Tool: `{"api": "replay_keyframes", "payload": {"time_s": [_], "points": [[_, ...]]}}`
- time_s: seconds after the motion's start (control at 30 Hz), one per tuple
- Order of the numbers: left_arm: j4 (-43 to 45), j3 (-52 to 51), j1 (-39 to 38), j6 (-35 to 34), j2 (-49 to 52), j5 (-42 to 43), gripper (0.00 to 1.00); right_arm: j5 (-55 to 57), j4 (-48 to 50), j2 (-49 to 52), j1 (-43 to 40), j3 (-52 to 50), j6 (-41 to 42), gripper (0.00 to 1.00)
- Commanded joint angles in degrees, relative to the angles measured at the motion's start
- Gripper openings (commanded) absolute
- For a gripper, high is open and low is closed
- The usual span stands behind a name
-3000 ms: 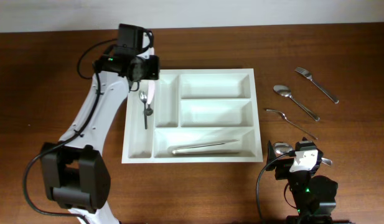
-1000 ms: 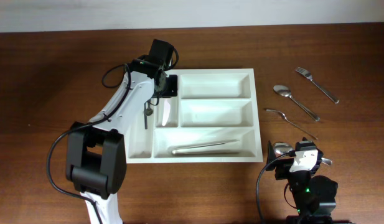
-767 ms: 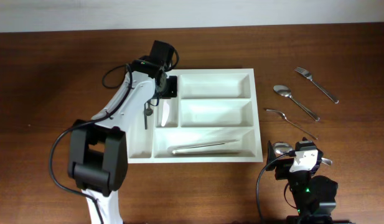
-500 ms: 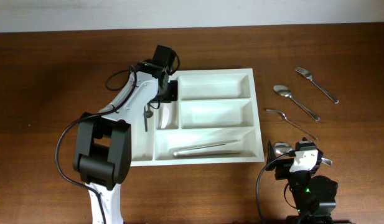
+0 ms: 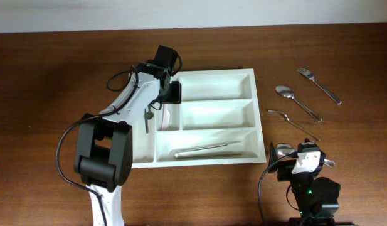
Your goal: Pack container
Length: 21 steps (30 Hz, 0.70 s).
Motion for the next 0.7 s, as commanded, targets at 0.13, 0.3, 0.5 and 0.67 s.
{"api": "replay_keyframes", "payload": {"time_s": [0.13, 0.3, 0.5, 0.67], "points": [[-2.49, 9.55, 0.22, 0.55, 0.22, -0.83, 0.65, -0.48, 0.04, -0.63, 0.5, -0.52, -0.09, 0.99], [-5.16, 16.17, 0.35, 2.21, 0.22, -1.38, 0.65, -0.48, 0.04, -0.63, 0.5, -0.52, -0.09, 0.99], [-12.74, 22.88, 3.74, 2.23, 0.17, -10.78, 0.76, -0.48, 0.04, -0.63, 0.5, -0.52, -0.11, 0.99], [-19.69, 26.73, 10.49, 1.29, -0.66, -10.91, 0.78, -0.48, 0.04, -0.63, 0.5, -0.52, -0.11, 0.99]]}}
